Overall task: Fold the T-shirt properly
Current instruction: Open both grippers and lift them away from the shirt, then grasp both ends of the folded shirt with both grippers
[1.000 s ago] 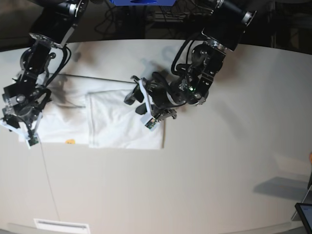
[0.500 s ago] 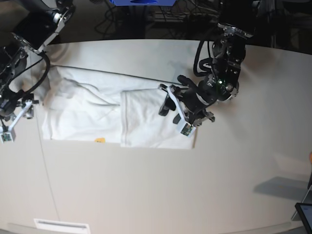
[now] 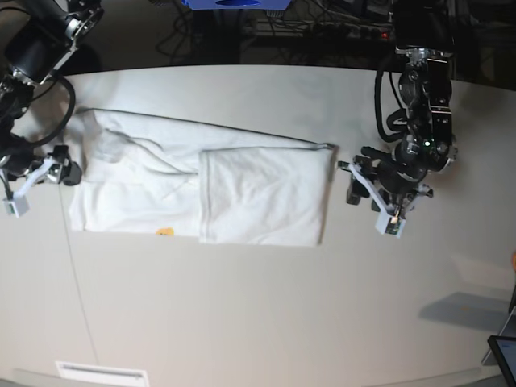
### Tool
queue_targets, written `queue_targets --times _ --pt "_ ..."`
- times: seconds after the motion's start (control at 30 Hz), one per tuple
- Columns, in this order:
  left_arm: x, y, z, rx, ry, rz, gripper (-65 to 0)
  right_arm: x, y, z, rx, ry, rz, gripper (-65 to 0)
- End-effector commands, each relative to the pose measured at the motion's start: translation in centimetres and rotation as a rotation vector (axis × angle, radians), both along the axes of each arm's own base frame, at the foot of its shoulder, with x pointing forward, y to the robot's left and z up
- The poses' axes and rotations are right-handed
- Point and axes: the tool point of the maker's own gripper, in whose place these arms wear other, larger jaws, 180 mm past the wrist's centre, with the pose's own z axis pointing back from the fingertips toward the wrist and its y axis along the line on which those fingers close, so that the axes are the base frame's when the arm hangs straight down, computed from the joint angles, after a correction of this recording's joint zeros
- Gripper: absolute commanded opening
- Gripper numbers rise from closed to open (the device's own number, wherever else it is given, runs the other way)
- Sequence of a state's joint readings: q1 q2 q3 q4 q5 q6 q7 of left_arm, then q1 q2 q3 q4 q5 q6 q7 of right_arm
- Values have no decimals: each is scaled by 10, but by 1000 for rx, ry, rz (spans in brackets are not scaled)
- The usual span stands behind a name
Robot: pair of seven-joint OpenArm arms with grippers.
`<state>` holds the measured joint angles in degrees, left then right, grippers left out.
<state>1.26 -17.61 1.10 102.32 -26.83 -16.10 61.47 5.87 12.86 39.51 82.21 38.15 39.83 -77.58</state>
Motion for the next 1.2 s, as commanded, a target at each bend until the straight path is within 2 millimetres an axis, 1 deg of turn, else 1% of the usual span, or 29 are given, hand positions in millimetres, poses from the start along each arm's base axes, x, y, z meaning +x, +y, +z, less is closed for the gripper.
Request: queue_targets --times 0.0,0.03,0.07,0.1,0.13,0.2,0.23,0.27,0.4,0.5,0.6,0.67,0.77,0.87,0.97,1.07,1.17 --pt "9 9 16 -7 -48 23 -358 11 -8 18 -11 -66 -1 -152" --pt "8 16 17 -6 -49 37 -359 10 -6 18 5 -74 2 -152" --pt "7 19 19 -6 -49 23 -371 11 -4 19 14 -81 3 -152" --pt "4 20 16 -11 -33 -1 -401 10 -5 20 12 -80 3 -152" --pt "0 21 14 -24 -11 -23 -440 10 -5 19 11 -79 3 -152" --pt "-4 24 10 -75 18 -46 -571 5 -5 12 23 -57 -1 -152" --pt "-5 24 8 -104 21 -49 -611 4 -5 9 29 -49 -2 -152" --pt "-5 26 8 -139 20 -42 -625 2 -4 6 37 -40 -4 -152" --pt "-9 44 -2 -272 35 48 -632 1 -5 4 40 -33 -5 -149" --pt "-7 52 -13 -326 60 94 -633 1 -3 4 45 -34 -5 -149" --pt "-4 53 -27 -361 100 116 -633 1 -3 3 46 -33 -5 -147" --pt "0 53 -32 -382 115 125 -632 1 -3 3 47 -33 -5 -144" --pt "9 35 -38 -408 140 93 -632 -1 -1 -1 57 -18 -5 -144" --pt "13 11 -42 -415 166 32 -632 -8 3 -18 106 31 -16 -144" --pt "13 -7 -45 -431 177 0 -632 -12 6 -28 135 59 -22 -144" --pt "12 -18 -47 -454 182 -6 -632 -13 8 -30 139 65 -18 -144" --pt "12 -22 -48 -463 184 -9 -632 -11 26 -34 132 89 54 -147"
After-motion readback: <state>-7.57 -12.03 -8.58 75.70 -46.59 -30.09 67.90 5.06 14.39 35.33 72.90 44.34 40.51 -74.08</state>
